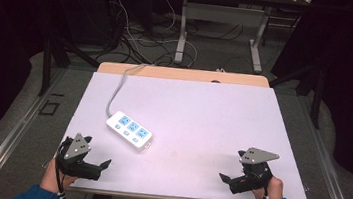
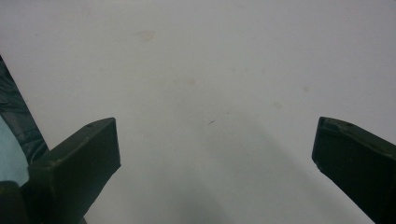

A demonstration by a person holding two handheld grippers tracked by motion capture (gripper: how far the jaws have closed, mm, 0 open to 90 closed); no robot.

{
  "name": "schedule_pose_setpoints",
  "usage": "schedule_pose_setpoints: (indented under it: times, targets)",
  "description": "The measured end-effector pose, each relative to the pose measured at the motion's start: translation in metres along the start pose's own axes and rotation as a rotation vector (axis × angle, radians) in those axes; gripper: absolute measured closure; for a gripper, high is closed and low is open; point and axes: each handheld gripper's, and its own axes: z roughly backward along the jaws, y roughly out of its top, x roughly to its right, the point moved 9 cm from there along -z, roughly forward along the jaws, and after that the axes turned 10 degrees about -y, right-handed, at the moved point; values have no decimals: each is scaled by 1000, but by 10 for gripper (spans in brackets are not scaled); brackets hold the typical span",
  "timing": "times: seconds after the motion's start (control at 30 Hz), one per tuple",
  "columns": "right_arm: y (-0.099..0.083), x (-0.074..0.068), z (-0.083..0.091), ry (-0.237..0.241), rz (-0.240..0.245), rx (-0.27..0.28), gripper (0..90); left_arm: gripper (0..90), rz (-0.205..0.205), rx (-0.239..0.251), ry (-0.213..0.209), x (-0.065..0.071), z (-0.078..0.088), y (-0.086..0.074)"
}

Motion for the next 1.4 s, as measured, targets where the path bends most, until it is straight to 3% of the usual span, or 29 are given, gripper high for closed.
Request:
schedule_pose_setpoints:
  times: [0.3,0.7,1.4]
  targets:
    - [-1,0,0,-4,-13,-9,6,3,5,1,8,-1,2,3]
    - [-1,0,-2,-4,-14,-11,15,2,15,-37,24,-4,2,4]
    - [-2,2,-3,-2,-3,-23,21,2,32,-10,41,-15,-9,29]
